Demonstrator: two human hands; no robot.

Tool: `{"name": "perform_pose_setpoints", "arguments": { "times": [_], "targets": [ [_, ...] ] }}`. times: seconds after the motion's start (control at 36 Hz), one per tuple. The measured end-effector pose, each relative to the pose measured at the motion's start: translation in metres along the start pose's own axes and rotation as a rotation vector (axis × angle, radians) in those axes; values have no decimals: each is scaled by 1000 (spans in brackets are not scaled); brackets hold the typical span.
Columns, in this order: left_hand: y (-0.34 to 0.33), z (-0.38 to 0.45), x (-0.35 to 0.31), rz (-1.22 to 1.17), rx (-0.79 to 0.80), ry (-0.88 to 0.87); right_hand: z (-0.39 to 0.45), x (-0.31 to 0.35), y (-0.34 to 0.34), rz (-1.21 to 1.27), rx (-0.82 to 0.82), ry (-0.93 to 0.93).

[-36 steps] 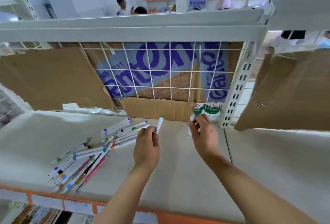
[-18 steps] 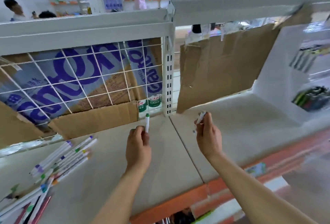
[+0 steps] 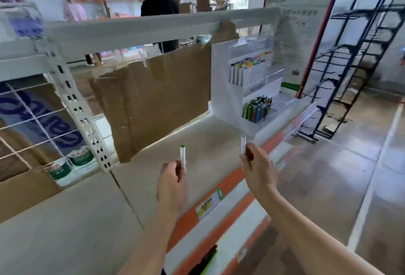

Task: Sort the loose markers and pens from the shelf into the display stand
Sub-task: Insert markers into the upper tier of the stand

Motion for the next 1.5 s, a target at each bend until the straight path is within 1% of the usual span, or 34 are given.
{"name": "perform_pose_setpoints", "arguments": {
  "times": [0.06, 0.19, 0.31, 0.39, 0.53, 0.64, 0.83, 1.0, 1.06, 1.17, 1.36, 1.44, 1.5],
  "targets": [
    [-29, 5, -21, -14, 35, -17, 2, -25, 24, 3, -38, -5],
    [-94, 21, -64, -36, 61, -94, 8, -83, 77, -11, -107, -51],
    [-139, 28, -97, -47, 59, -120, 12, -122, 115, 15, -149, -21],
    [-172, 33, -126, -49, 96, -162, 16, -150, 144, 35, -202, -13],
    [-208, 43, -157, -38, 135, -206, 25, -181, 168, 57, -253, -11],
    [-225, 59, -179, -94, 135, -246, 43, -199, 178, 67, -303, -26],
    [-247, 114, -193, -169, 137, -251, 105, -213, 178, 38, -294, -54],
    [-248, 164, -214, -202, 113, -266, 177, -211, 176, 29, -255, -9],
    [-251, 180, -217, -191, 118, -259, 198, -209, 178, 30, -269, 5],
    [-257, 214, -215, -169, 99, -226, 238, -210, 175, 138, -271, 76],
    [-258, 247, -216, -106, 35, -202, 298, -211, 166, 175, -243, 140],
    [-259, 262, -220, -36, -27, -215, 324, -203, 170, 223, -230, 234],
    [-262, 270, -219, -53, -58, -184, 342, -198, 172, 258, -215, 295]
  ]
}}
Point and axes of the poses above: each hand's wrist, its own z-axis towards the middle knuckle, its own y-axis out of the back of the hand, x = y × z, the point moved 9 cm from there along z, towards the middle knuckle, and after that the axes turned 15 degrees about x, right-handed, at the moved point
